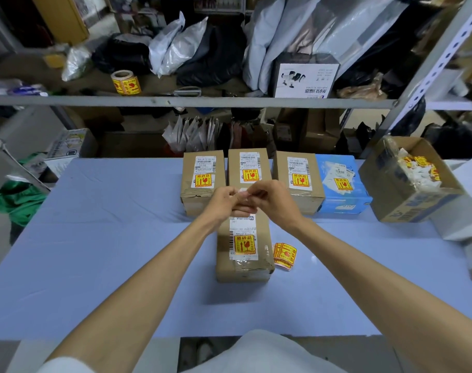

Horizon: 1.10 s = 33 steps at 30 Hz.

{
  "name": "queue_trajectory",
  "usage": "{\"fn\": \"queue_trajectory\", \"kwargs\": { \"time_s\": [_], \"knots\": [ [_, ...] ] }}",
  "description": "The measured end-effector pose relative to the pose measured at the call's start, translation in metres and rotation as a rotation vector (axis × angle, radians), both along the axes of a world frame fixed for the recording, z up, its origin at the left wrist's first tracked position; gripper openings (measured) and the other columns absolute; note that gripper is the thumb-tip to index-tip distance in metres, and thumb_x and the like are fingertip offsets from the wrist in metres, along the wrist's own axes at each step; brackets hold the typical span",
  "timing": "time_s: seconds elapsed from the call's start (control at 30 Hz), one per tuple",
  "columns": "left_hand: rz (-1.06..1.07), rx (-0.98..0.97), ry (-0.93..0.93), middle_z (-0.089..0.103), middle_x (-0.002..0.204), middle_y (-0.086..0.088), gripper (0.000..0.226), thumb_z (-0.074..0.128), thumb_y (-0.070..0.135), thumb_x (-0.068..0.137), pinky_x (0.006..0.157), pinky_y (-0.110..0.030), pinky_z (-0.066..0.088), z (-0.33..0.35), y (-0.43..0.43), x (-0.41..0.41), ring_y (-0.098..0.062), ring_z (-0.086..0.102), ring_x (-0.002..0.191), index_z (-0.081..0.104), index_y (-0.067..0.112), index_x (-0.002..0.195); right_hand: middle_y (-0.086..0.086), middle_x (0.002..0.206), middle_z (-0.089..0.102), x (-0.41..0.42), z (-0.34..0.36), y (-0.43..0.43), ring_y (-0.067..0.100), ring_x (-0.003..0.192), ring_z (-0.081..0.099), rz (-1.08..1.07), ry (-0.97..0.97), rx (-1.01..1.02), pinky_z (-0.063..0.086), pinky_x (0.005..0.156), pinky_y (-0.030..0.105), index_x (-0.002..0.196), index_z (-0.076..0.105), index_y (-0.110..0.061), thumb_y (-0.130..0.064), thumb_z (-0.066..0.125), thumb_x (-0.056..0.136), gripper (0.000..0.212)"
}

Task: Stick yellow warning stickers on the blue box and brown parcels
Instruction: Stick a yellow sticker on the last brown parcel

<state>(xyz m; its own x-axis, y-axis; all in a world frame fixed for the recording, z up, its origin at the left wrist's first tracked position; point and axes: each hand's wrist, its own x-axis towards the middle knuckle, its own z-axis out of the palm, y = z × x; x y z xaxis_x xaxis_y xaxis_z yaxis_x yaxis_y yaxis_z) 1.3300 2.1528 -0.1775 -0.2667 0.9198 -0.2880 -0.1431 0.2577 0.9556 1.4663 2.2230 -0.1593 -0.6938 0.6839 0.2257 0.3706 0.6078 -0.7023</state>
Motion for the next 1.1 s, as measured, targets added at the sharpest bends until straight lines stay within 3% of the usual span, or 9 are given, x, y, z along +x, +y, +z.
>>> {"fn": "queue_trajectory", "kwargs": {
  "time_s": [0.1,0.23,0.3,0.47,0.7,0.83,0.9,0.97,1.1],
  "knots": [
    [0.123,0.041,0.075,0.071,0.065,0.002,0.008,0.068,0.017,0.085,0.056,-0.022,0.056,-0.002,-0.001,-0.004,-0.014,0.066,0.060,0.069,0.010,0.081,0.001,0.074,0.069,0.000,0.000,-0.001,0.008,0.069,0.063,-0.038,0.046,-0.082,0.048,0.063,0.011,0.084,0.074,-0.008,-0.003,0.071,0.081,0.007],
    [0.211,0.115,-0.074,0.071,0.065,-0.005,0.006,0.070,0.006,0.082,0.058,-0.024,0.057,0.004,0.001,-0.005,-0.013,0.067,0.056,0.064,0.007,0.080,0.003,0.069,0.068,-0.001,0.000,-0.002,0.005,0.062,0.059,-0.096,0.077,-0.157,0.045,0.057,0.011,0.078,0.072,-0.007,-0.004,0.073,0.079,0.003],
    [0.176,0.111,-0.121,0.070,0.075,-0.008,0.001,0.065,0.004,0.086,0.063,-0.024,0.058,0.007,0.003,-0.007,-0.013,0.068,0.064,0.065,0.004,0.087,0.000,0.067,0.067,-0.002,-0.001,0.000,0.003,0.060,0.058,-0.105,0.081,-0.182,0.046,0.057,0.014,0.077,0.072,-0.008,-0.006,0.075,0.078,0.003],
    [0.072,0.082,-0.085,0.070,0.093,-0.014,0.018,0.068,0.003,0.083,0.076,-0.026,0.058,0.015,0.001,-0.013,-0.023,0.070,0.087,0.067,-0.003,0.100,0.002,0.064,0.069,-0.006,-0.002,0.000,0.011,0.057,0.065,-0.111,0.138,-0.285,0.056,0.059,0.026,0.076,0.074,-0.011,-0.007,0.076,0.077,0.005],
    [0.058,-0.002,0.003,0.071,0.094,-0.017,0.014,0.074,0.001,0.078,0.075,-0.025,0.058,0.023,0.005,-0.010,-0.026,0.071,0.088,0.070,0.000,0.091,0.014,0.067,0.071,-0.007,-0.007,-0.002,0.020,0.059,0.069,-0.216,0.267,-0.402,0.059,0.058,0.031,0.083,0.070,-0.005,0.001,0.078,0.071,0.016],
    [0.086,-0.023,0.020,0.073,0.088,-0.015,0.008,0.076,0.002,0.076,0.067,-0.022,0.057,0.023,0.008,-0.009,-0.026,0.073,0.083,0.072,0.005,0.083,0.010,0.070,0.073,-0.006,-0.005,-0.002,0.024,0.063,0.070,-0.184,0.253,-0.344,0.060,0.060,0.034,0.083,0.076,-0.009,0.000,0.075,0.074,0.013],
    [0.134,-0.035,0.014,0.072,0.089,-0.016,0.017,0.077,0.003,0.075,0.070,-0.026,0.059,0.022,0.011,-0.007,-0.027,0.073,0.084,0.068,0.003,0.089,0.008,0.071,0.073,-0.005,-0.005,-0.002,0.024,0.065,0.070,-0.174,0.251,-0.317,0.060,0.062,0.032,0.086,0.077,-0.008,-0.002,0.073,0.078,0.010],
    [0.197,-0.060,-0.041,0.071,0.089,-0.017,0.030,0.078,0.001,0.074,0.073,-0.031,0.060,0.020,0.015,-0.006,-0.027,0.073,0.080,0.060,0.000,0.099,0.005,0.071,0.073,-0.004,-0.004,-0.002,0.017,0.064,0.070,-0.159,0.240,-0.279,0.059,0.064,0.026,0.091,0.076,-0.006,-0.005,0.073,0.080,0.011],
    [0.167,-0.040,-0.121,0.069,0.088,-0.017,0.022,0.072,-0.005,0.078,0.061,-0.021,0.058,0.024,0.014,-0.005,-0.021,0.073,0.069,0.060,-0.001,0.096,-0.001,0.070,0.068,-0.002,0.000,0.001,-0.002,0.061,0.063,-0.123,0.174,-0.167,0.052,0.062,0.012,0.091,0.074,-0.005,-0.008,0.076,0.078,0.013]
  ]
}}
